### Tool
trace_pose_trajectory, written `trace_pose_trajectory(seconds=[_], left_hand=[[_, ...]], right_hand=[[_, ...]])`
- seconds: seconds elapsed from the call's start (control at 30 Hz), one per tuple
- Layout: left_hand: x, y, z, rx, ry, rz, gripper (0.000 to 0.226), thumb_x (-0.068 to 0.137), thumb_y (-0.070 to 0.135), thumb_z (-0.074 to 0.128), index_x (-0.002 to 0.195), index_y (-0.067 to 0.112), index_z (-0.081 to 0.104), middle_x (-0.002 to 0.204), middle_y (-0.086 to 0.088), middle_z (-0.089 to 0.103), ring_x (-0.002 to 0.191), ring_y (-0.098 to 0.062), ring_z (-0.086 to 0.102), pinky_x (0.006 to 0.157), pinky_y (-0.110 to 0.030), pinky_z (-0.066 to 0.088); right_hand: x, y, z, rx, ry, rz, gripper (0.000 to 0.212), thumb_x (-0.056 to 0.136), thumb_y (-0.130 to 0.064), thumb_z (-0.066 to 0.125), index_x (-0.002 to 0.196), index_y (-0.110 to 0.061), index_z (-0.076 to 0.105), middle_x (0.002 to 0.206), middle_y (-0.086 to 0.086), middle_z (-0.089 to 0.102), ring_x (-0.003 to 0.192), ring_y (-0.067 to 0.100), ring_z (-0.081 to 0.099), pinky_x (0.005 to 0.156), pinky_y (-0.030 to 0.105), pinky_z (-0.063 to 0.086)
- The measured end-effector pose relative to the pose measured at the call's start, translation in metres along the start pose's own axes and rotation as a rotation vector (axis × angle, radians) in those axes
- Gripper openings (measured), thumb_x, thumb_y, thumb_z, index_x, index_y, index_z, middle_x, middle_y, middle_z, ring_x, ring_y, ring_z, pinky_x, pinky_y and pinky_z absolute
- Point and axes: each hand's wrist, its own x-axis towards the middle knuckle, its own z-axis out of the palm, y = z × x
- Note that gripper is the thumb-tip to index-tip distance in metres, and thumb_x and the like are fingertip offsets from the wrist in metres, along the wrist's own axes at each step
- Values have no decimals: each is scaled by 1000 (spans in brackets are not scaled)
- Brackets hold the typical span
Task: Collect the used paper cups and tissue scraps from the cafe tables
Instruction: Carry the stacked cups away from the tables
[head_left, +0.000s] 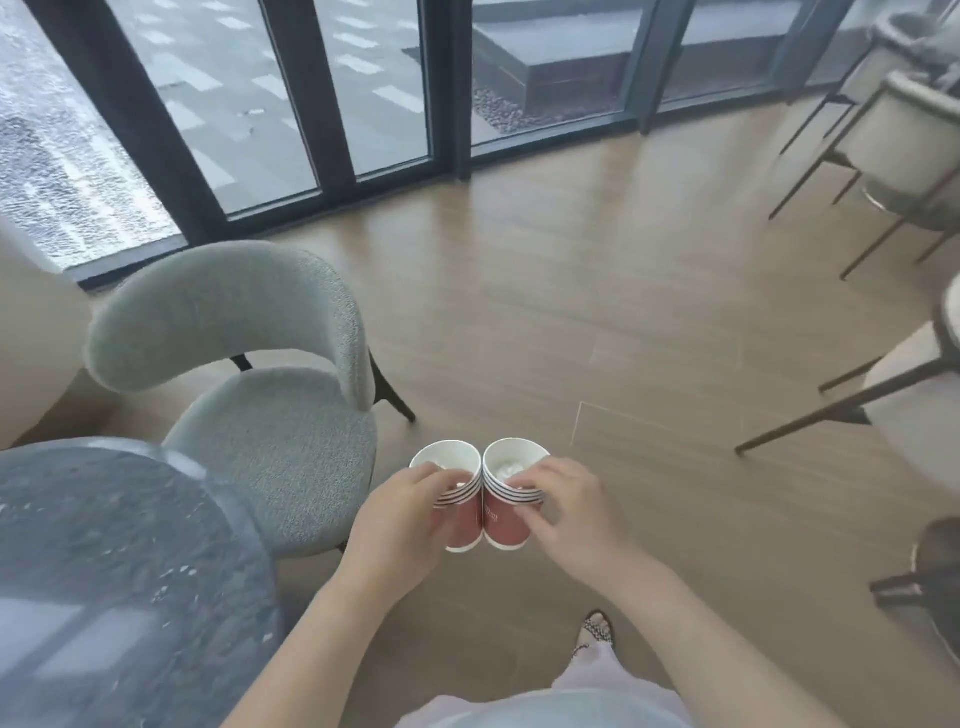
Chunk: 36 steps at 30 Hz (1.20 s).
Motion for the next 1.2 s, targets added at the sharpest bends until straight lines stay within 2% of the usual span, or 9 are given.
trace_pose_trajectory(seconds=[0.1, 0.23, 0.33, 0.47, 0.73, 0.97, 1.07, 1.2], left_hand=[[42, 44, 33, 0, -78, 48, 38, 72, 16, 66, 104, 35, 63, 99, 19, 62, 90, -12, 57, 67, -25, 44], [103, 114, 88, 14, -173, 149, 39, 69, 19, 67, 103, 38, 62, 99, 21, 62, 86, -9, 57, 60, -9, 30], [150, 169, 133, 19, -224, 258, 37, 70, 21, 68, 103, 37, 63, 99, 19, 63, 88, -9, 59, 58, -12, 32], [198, 235, 176, 27, -257, 364, 34, 73, 19, 67, 104, 35, 63, 101, 16, 63, 88, -13, 60, 64, -25, 44], [273, 305, 213, 36, -309, 475, 35, 71, 17, 65, 103, 31, 65, 97, 12, 65, 82, -16, 62, 62, -24, 42], [369, 324, 225, -3, -286, 467, 31, 71, 16, 64, 100, 29, 67, 91, 12, 65, 79, -16, 61, 61, -31, 49], [430, 341, 226, -26, -240, 511, 28, 73, 24, 58, 99, 29, 67, 90, 12, 66, 77, -14, 61, 59, -28, 48], [519, 365, 224, -3, -238, 568, 27, 73, 19, 64, 97, 30, 66, 87, 14, 66, 72, -12, 61, 56, -23, 44]], right_hand=[[-9, 45, -41, -24, 38, 85, 21, 79, -12, 66, 97, -21, 68, 100, -7, 66, 98, 14, 55, 81, 21, 41], [-21, 116, -105, -46, 108, 207, 22, 78, -11, 67, 97, -20, 68, 100, -7, 66, 98, 15, 55, 80, 11, 33], [-31, 168, -154, -40, 202, 287, 23, 75, -9, 69, 95, -20, 68, 98, -7, 66, 95, 13, 56, 79, 9, 33], [-38, 221, -210, -53, 296, 346, 23, 73, -7, 70, 92, -19, 69, 95, -7, 66, 92, 15, 58, 78, 16, 40], [-20, 291, -268, -52, 474, 392, 28, 72, -4, 72, 91, -24, 69, 91, -11, 62, 89, 3, 53, 78, 8, 36], [57, 352, -304, -51, 476, 360, 30, 71, -4, 74, 92, -23, 69, 88, -12, 60, 86, 4, 54, 79, 11, 39], [108, 381, -332, -82, 490, 329, 29, 72, -6, 73, 93, -24, 68, 87, -13, 60, 84, -1, 50, 77, 7, 36], [178, 412, -375, -84, 507, 319, 30, 73, -8, 72, 92, -29, 65, 87, -16, 59, 82, -2, 49, 71, 6, 35]])
